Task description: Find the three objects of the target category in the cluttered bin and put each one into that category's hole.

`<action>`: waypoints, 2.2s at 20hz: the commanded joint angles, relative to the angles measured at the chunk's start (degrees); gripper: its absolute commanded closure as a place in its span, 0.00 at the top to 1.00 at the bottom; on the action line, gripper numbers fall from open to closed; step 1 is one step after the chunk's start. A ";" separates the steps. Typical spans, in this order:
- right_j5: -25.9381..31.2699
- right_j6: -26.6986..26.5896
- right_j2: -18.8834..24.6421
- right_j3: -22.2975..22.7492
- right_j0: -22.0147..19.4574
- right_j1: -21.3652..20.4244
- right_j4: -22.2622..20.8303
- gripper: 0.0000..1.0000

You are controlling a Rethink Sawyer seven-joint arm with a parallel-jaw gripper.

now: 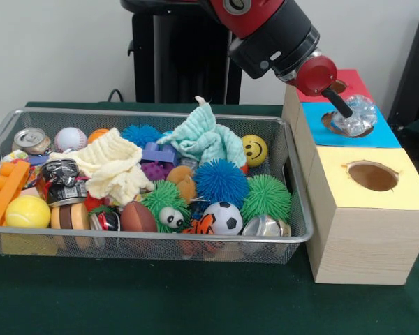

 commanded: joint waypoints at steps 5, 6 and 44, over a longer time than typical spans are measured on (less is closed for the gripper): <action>-4.21 3.90 7.05 2.56 -0.58 3.10 -2.62 0.00; -4.18 4.23 6.93 2.48 -0.47 3.14 -2.80 0.00; -7.80 8.69 3.01 3.87 1.11 -0.92 -7.27 1.00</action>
